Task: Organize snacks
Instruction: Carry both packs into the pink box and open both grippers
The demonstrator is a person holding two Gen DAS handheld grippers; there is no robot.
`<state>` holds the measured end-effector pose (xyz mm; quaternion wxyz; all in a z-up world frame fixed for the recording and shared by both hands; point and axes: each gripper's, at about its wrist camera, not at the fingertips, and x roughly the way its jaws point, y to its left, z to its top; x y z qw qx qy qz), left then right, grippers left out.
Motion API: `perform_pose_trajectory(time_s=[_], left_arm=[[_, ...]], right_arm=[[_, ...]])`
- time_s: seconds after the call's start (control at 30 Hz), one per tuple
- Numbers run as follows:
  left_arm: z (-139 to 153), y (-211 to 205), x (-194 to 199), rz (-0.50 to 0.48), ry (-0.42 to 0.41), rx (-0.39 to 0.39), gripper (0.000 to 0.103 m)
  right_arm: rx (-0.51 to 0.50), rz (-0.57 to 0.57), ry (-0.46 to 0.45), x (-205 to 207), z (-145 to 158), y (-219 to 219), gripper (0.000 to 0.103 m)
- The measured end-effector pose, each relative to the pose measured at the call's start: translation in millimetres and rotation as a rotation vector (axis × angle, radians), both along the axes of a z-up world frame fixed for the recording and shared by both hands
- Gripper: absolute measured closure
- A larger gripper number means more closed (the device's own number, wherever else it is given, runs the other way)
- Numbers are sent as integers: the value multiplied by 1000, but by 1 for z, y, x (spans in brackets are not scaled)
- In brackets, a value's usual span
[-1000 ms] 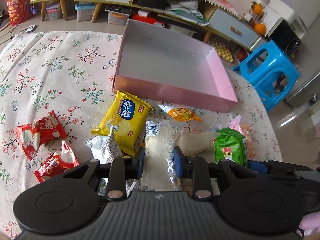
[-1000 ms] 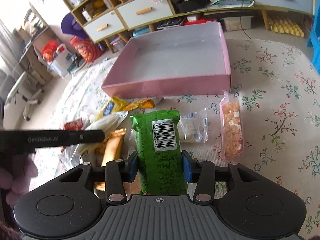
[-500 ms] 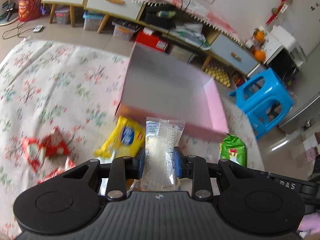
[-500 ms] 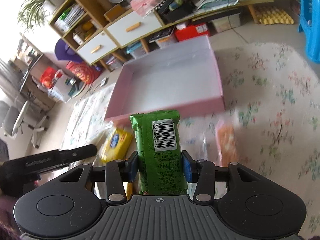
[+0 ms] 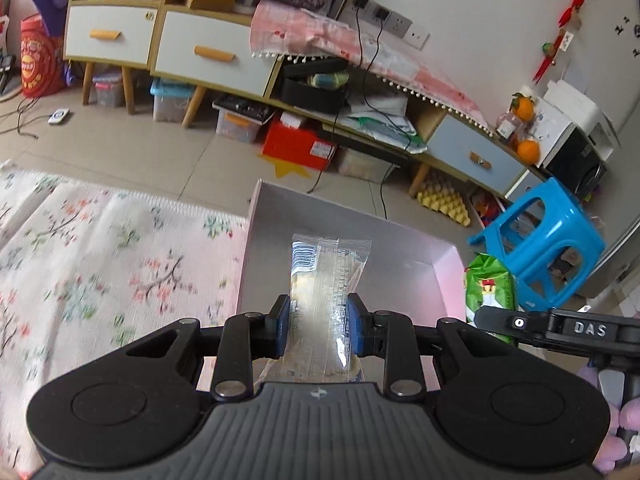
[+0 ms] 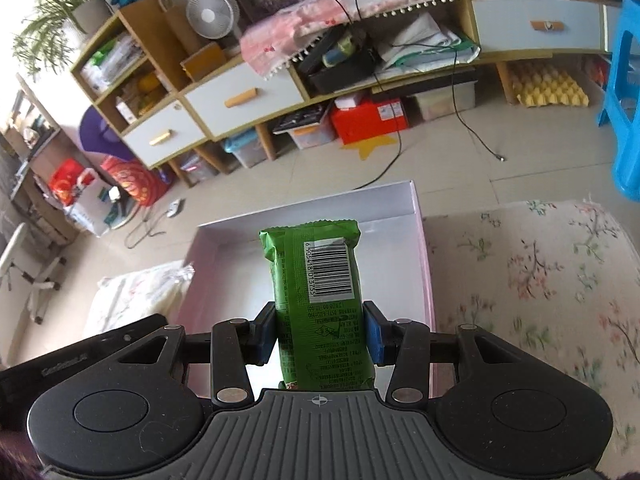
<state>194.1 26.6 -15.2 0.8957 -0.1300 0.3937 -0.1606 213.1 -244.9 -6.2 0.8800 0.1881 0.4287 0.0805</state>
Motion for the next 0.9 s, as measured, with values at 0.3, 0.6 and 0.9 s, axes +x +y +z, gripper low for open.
perform_pose_trajectory(time_s=[0.3, 0.6, 0.9], left_arm=[[-13, -11, 5, -40, -26, 104, 76], [-22, -19, 6, -64, -24, 176, 76], [-18, -25, 5, -92, -27, 188, 64]], right_arm=[[-78, 7, 66, 28, -33, 10, 60], [-114, 23, 92, 29, -33, 15, 60], [-91, 46, 76, 27, -24, 15, 40]])
